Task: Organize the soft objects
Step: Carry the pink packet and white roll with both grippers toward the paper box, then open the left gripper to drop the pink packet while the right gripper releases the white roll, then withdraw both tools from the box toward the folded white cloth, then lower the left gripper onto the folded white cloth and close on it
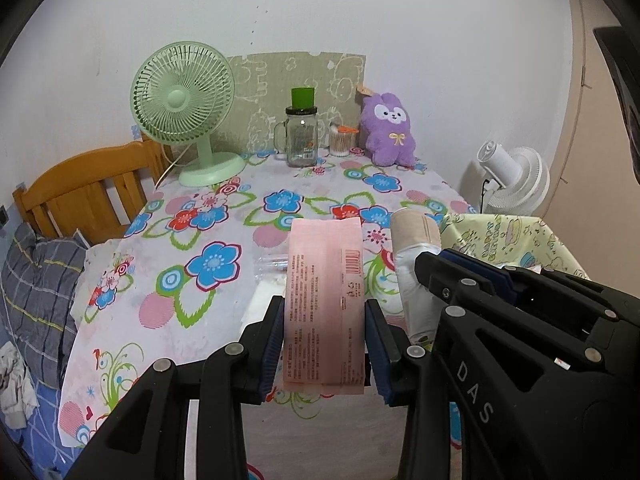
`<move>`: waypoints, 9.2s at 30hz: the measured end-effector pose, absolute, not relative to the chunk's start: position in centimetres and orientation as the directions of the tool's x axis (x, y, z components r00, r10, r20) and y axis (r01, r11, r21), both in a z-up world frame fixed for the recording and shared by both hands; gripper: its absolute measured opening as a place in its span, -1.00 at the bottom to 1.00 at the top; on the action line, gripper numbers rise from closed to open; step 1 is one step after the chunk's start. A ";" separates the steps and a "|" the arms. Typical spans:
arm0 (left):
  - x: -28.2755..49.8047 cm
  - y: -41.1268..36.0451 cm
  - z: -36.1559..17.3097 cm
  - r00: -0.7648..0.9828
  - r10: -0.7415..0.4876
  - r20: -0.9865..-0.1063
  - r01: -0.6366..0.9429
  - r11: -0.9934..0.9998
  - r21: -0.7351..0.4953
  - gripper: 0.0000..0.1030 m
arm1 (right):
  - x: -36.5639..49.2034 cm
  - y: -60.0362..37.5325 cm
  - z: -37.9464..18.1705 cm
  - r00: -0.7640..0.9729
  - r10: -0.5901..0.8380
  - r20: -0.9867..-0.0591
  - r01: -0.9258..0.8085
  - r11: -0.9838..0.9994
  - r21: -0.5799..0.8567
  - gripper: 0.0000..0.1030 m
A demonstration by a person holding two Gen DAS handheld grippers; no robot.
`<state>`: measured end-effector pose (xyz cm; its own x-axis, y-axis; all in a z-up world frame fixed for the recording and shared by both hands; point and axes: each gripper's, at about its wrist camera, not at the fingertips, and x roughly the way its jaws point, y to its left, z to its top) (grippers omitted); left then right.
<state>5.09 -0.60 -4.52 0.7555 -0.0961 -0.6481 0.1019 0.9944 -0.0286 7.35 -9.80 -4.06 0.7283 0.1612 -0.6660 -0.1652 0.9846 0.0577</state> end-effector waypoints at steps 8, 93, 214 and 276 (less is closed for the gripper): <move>5.1 -1.7 -2.9 0.776 -0.094 -0.624 0.105 0.994 -0.020 -0.23 | 7.4 -10.8 -2.4 0.747 0.169 -0.643 -0.171 0.983 0.060 -0.75; 12.3 -19.4 -6.9 0.647 -0.269 -0.714 0.373 0.928 -0.011 0.23 | 12.4 -29.2 -6.6 0.711 -0.029 -0.703 0.113 0.991 0.073 -0.68; 9.4 2.9 -8.2 0.731 -0.124 -0.671 0.156 0.988 -0.013 0.95 | 10.9 -6.3 -7.3 0.774 0.141 -0.618 -0.165 0.986 0.018 0.99; 12.7 3.6 -14.9 0.596 -0.214 -0.774 0.222 0.970 -0.098 -0.49 | 14.8 -4.9 -15.0 0.635 0.131 -0.761 -0.161 0.986 0.035 0.99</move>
<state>12.67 3.61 -14.88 0.5963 -0.2141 -0.7737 0.2215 0.9702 -0.0977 14.78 -4.90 -15.04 0.6350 0.1310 -0.7614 -0.1614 0.9863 0.0351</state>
